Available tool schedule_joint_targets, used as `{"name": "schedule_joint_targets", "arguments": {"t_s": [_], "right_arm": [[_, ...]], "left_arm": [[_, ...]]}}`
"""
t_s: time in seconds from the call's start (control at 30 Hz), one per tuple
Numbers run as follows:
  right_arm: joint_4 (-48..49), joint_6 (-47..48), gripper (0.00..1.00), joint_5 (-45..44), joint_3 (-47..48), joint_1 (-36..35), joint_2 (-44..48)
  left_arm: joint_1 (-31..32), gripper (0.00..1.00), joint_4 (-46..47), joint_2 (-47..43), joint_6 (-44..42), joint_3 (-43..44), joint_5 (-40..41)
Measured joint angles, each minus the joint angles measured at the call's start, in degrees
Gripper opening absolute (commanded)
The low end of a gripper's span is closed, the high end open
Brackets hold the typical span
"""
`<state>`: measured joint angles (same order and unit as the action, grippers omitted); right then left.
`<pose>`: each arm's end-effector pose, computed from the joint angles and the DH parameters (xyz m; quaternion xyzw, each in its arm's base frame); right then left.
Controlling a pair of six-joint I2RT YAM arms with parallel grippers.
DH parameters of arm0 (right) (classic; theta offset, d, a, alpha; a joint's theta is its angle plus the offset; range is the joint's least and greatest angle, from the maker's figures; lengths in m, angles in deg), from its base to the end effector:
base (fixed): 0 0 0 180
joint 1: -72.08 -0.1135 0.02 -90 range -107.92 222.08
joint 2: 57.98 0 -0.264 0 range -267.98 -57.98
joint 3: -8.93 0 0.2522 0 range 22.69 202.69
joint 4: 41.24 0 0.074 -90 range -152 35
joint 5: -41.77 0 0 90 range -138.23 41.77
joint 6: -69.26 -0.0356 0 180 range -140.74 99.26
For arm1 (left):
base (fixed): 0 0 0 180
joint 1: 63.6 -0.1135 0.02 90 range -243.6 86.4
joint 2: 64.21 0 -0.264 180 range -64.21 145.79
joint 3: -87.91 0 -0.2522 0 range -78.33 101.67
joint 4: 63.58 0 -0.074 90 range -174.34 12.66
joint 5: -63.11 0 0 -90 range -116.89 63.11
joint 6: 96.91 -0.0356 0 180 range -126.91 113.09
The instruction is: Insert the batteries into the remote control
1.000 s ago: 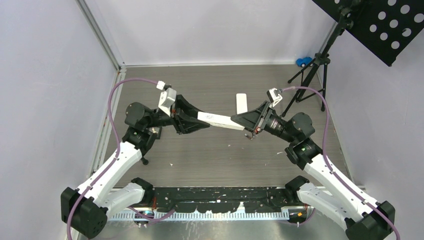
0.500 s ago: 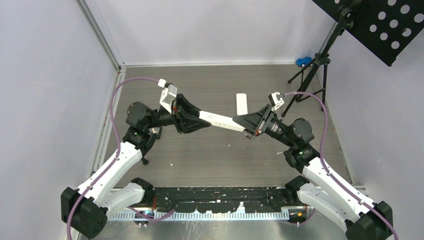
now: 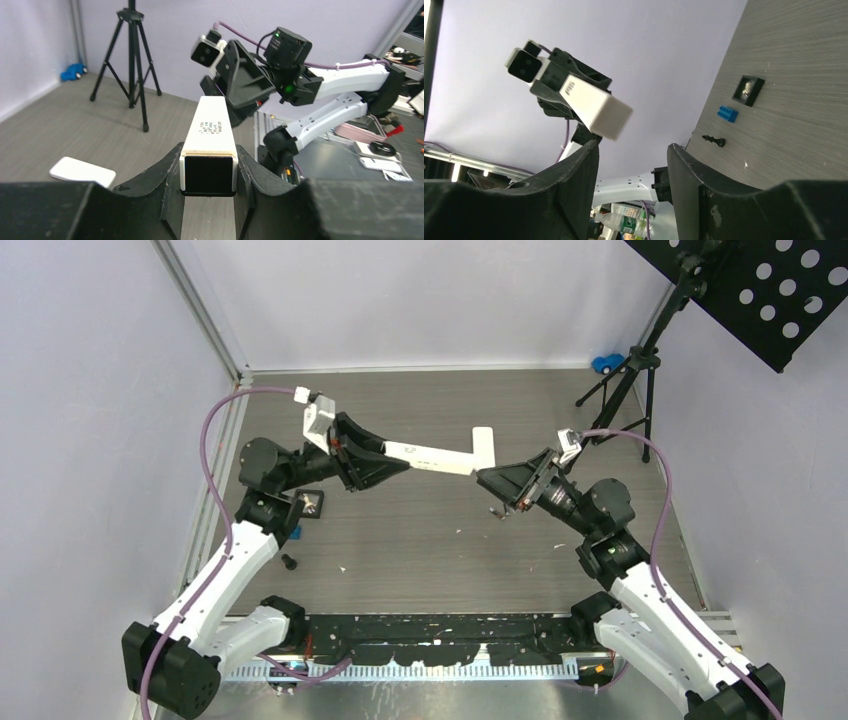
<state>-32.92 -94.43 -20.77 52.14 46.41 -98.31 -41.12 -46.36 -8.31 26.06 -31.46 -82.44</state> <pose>0.1499 0.0903 0.3175 0.0834 0.6379 0.6698 0.3709 0.1834 -0.1077 0.3881 0.3393 0.5283 -0.5720 0.5278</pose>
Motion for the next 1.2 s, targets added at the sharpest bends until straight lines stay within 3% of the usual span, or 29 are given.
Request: {"name": "schedule_joint_targets", "arguments": {"t_s": [0.1, 0.2, 0.5, 0.93, 1.2], "right_arm": [[-4.6, 1.2, 0.73, -0.1, 0.6, 0.1, 0.7], [-10.5, 2.1, 0.77, -0.7, 2.3, 0.0, 0.9], [-15.6, 2.4, 0.76, -1.4, 6.3, 0.0, 2.5], [-14.8, 0.0, 0.38, 0.3, 9.3, 0.0, -5.5], [-14.4, -3.9, 0.04, 2.3, 11.4, 0.4, -6.9]], "left_arm": [[-0.9, 0.0, 0.5, 0.1, -0.7, 0.9, 1.0], [-0.9, 0.0, 1.1, 0.4, -1.2, 1.0, 0.5], [-0.9, 0.0, 0.8, 2.0, -4.2, 1.0, -3.4], [-0.9, 0.0, -0.1, 2.0, -5.4, 1.0, -5.6], [-1.0, 0.0, -2.1, 1.9, -7.8, 1.5, -5.1]]}}
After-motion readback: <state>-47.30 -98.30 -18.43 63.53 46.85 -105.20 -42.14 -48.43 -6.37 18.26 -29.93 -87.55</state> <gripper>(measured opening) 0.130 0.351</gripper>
